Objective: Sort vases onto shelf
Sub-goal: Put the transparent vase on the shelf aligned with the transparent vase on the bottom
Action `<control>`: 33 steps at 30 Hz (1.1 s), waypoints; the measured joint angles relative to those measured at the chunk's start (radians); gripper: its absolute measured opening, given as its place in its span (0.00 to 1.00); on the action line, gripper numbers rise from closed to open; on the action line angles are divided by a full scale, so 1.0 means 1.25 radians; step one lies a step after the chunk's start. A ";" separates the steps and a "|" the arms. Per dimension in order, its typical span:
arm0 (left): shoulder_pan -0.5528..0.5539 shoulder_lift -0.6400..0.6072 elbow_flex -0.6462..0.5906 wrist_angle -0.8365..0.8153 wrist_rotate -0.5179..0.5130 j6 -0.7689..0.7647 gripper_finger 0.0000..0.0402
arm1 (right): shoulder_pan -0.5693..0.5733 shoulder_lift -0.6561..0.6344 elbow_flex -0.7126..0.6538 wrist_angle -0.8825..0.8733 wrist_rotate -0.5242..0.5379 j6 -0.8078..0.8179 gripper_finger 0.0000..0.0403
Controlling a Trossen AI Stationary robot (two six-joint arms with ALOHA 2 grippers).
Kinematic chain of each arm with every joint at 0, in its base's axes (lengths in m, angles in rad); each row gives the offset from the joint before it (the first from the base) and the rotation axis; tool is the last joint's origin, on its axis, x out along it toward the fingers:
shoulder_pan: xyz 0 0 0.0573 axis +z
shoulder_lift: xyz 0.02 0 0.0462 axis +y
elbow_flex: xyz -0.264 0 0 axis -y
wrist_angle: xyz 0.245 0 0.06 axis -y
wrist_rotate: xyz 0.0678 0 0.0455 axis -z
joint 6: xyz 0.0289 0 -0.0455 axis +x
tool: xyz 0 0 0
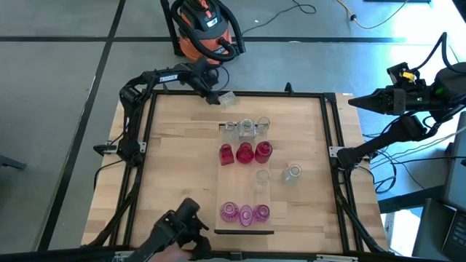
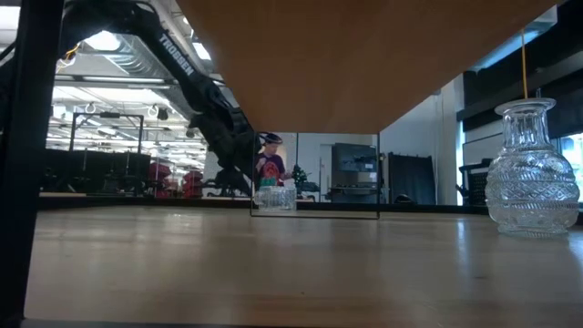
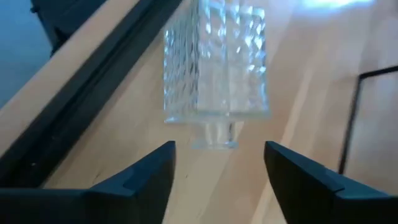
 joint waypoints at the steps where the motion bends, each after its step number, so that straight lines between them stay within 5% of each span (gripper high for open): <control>1: -0.004 0.000 0.000 -0.006 -0.016 0.006 0.62 | 0.000 0.000 0.000 0.000 0.000 0.000 0.33; 10: -0.017 0.005 0.000 -0.005 -0.030 0.010 0.76 | 0.000 0.000 0.000 0.000 0.000 0.000 0.33; 33: -0.047 0.005 0.000 0.027 -0.077 0.008 0.70 | 0.000 0.000 0.000 0.000 0.000 0.000 0.33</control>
